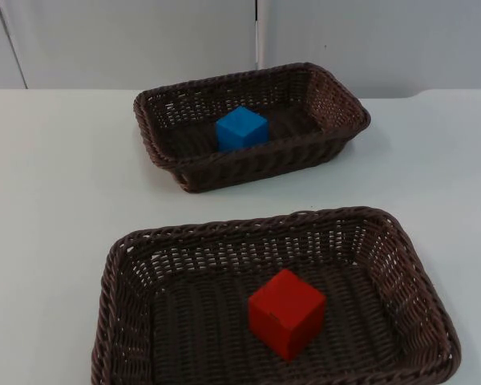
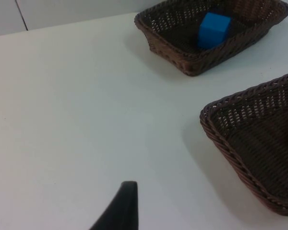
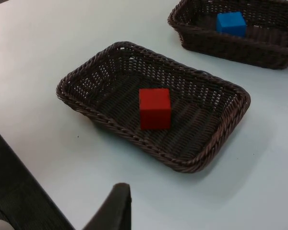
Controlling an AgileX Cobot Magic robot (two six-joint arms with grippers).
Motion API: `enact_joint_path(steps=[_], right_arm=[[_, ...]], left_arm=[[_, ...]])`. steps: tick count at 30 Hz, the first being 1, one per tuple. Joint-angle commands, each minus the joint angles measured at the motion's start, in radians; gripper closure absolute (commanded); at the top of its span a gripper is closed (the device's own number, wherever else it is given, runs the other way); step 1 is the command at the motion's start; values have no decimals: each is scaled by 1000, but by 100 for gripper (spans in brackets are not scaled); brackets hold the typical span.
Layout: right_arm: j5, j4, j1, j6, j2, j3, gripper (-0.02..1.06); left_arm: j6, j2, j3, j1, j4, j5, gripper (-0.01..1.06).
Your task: Pick up one cube with the left hand and place it into the upper basket. Pick up one cube with the right hand and place it into the lower basket.
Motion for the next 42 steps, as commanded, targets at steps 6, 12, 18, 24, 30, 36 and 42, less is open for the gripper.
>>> enact_joint_path(steps=[6, 12, 18, 24, 30, 36, 42], right_arm=[[0, -7, 5, 3, -4, 7, -1], [0, -7, 5, 3, -4, 7, -1], [0, -7, 5, 3, -4, 7, -1], [0, -7, 5, 3, -4, 7, -1], [0, -7, 5, 3, -4, 7, -1], [0, -7, 5, 3, -4, 7, -1], [0, -9, 5, 3, -4, 7, -1]], left_arm=[[0, -4, 4, -3, -4, 4, 0], [0, -4, 4, -3, -4, 4, 0], [0, -4, 4, -3, -4, 4, 0], [0, -4, 4, -3, -4, 4, 0], [0, -4, 4, 22, -4, 4, 0], [0, -4, 4, 144, -4, 4, 0], [0, -4, 4, 267, -2, 4, 0]])
